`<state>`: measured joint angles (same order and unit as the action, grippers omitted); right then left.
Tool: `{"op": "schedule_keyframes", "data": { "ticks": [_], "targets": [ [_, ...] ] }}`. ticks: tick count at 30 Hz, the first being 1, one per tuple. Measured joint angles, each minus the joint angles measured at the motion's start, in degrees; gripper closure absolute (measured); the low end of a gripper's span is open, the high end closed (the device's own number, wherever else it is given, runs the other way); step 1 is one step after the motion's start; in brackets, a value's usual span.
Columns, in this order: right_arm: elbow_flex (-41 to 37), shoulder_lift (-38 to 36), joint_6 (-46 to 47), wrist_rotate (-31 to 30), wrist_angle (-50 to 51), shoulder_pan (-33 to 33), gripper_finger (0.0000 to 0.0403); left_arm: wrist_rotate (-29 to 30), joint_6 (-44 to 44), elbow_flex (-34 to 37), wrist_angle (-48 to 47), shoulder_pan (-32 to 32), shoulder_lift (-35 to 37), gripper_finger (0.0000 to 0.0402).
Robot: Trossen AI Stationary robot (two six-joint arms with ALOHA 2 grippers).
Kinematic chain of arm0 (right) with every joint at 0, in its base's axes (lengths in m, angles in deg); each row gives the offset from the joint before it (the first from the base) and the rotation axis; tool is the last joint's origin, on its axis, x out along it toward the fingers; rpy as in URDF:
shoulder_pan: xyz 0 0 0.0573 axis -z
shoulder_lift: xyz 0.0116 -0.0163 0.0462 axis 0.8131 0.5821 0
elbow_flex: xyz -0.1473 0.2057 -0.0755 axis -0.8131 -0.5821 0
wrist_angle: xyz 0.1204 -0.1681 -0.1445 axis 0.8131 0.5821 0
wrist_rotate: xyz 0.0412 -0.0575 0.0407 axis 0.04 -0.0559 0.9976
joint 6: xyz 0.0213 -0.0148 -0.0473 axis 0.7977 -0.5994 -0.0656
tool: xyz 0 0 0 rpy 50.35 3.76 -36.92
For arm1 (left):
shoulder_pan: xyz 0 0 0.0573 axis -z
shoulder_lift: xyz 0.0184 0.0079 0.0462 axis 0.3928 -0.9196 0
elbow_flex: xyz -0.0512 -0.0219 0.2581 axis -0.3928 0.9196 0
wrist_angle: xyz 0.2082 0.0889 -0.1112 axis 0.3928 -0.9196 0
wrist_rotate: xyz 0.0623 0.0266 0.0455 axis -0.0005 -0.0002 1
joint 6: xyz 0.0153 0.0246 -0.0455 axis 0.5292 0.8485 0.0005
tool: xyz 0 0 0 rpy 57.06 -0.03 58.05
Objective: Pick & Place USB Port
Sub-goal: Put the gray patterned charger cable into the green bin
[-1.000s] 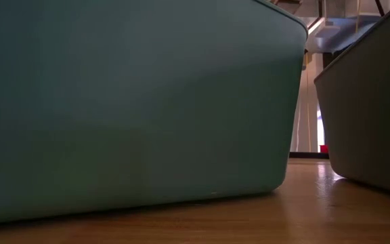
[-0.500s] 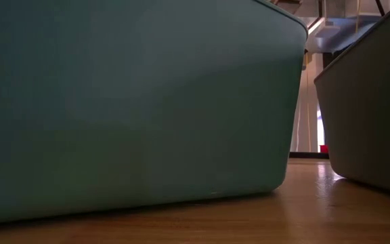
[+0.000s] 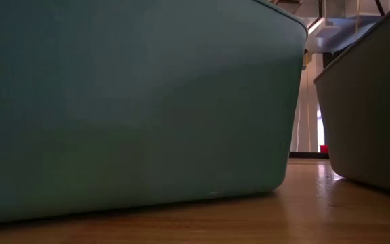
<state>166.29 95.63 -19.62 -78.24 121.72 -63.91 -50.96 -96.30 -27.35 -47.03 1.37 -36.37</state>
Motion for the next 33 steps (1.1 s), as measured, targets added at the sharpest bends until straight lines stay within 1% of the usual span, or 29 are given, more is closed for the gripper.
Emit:
{"op": "schedule_keyframes", "data": {
  "ticks": [5, 7, 11, 15, 19, 21, 24, 26, 28, 30, 33],
  "targets": [
    [0.0, 0.0, 0.0, 0.0, 0.0, 0.0, 0.0219, -1.3, 1.7, -1.5, -0.9, -0.3, 0.9, 0.0393],
    [0.0, 0.0, 0.0, 0.0, 0.0, 0.0, 0.0219, -2.1, 2.1, -2.8, 0.9, -0.3, 2.4, 0.0394],
    [0.0, 0.0, 0.1, 0.0, 0.0, 0.0, 0.0219, -2.5, 3.7, -5.3, 2.1, -0.3, 7.6, 0.0395],
    [0.0, 0.0, 0.1, 0.0, 0.0, 0.0, 0.0219, -1.8, 6.6, -7.0, 2.3, -1.1, 14.6, 0.0397],
    [0.0, 0.0, 0.2, 0.1, -0.1, 0.1, 0.0219, -2.1, 13.5, -7.6, 4.1, -2.7, 21.4, 0.0397],
    [0.0, 0.0, -0.3, 0.9, -1.7, 0.4, 0.0219, -4.2, 16.9, -7.5, 8.2, -3.2, 23.8, 0.0397],
    [0.0, 0.0, -5.1, 5.6, -6.8, 1.7, 0.0219, -12.6, 19.4, -7.5, 20.9, -3.9, 25.7, 0.0397],
    [0.0, 0.0, -9.7, 10.7, -11.5, 3.0, 0.0219, -17.5, 18.4, -7.6, 30.9, -3.9, 25.7, 0.0397],
    [0.0, 0.0, -15.4, 16.8, -16.3, 4.0, 0.0219, -20.7, 16.1, -7.6, 37.5, -3.9, 25.6, 0.0397],
    [0.0, 0.0, -20.9, 23.0, -21.5, 4.9, 0.0219, -22.5, 15.3, -7.6, 39.5, -3.9, 25.7, 0.0397],
    [0.0, -0.5, -27.6, 32.8, -30.2, 6.1, 0.0219, -23.2, 15.1, -7.5, 39.4, -3.9, 25.5, 0.0397]
  ]
}}
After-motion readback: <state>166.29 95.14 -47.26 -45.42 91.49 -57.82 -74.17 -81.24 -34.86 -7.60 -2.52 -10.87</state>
